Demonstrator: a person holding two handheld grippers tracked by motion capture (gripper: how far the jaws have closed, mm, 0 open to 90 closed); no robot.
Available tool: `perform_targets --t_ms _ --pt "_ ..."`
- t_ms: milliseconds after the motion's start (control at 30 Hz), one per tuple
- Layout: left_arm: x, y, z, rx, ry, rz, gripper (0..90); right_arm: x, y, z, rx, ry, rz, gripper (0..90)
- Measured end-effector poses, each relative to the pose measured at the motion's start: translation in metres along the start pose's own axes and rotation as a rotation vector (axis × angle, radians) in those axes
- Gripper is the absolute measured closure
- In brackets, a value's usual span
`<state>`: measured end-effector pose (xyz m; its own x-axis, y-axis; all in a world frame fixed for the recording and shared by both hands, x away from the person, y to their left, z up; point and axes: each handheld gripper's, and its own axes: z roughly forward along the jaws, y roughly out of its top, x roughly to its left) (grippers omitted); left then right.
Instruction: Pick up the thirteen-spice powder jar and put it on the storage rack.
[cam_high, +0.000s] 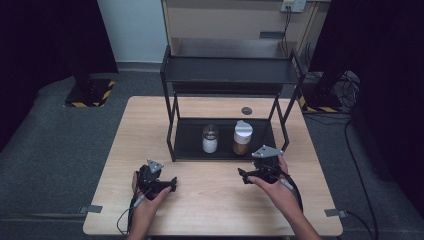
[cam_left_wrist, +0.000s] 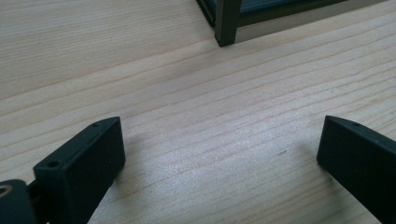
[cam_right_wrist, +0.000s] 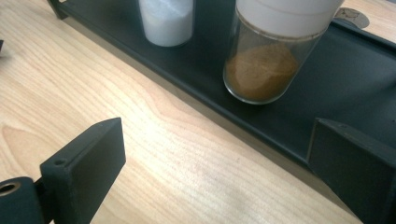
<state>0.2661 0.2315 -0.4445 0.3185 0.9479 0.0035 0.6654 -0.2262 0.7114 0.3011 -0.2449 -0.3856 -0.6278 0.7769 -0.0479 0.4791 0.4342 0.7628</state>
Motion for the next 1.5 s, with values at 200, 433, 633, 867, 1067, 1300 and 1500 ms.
perform_targets --t_ms 200,433,633,867,1067,1300,1500 --pt "0.000 0.000 0.000 0.000 0.000 0.000 0.0 -0.002 -0.007 -0.004 -0.005 0.016 -0.001 5.0" --pt "0.000 0.000 0.000 0.000 0.000 0.000 0.0 -0.007 -0.022 -0.002 0.012 0.046 0.003 5.0" --pt "0.000 0.000 0.000 0.000 0.000 0.000 0.0 -0.011 -0.040 0.002 0.060 0.044 0.006 4.9" --pt "-0.001 0.000 0.000 0.000 0.000 0.000 0.0 -0.017 -0.056 0.001 0.088 0.018 0.018 5.0" --pt "-0.001 0.000 0.000 0.000 -0.001 0.001 0.0 -0.019 -0.063 0.001 0.097 -0.005 0.018 5.0" --pt "-0.001 0.000 0.000 0.000 -0.001 0.001 0.0 -0.027 -0.077 0.001 0.071 -0.002 0.067 3.3" --pt "-0.001 -0.001 -0.001 0.001 -0.004 0.004 0.0 -0.026 -0.076 0.001 0.076 0.004 0.063 1.2"
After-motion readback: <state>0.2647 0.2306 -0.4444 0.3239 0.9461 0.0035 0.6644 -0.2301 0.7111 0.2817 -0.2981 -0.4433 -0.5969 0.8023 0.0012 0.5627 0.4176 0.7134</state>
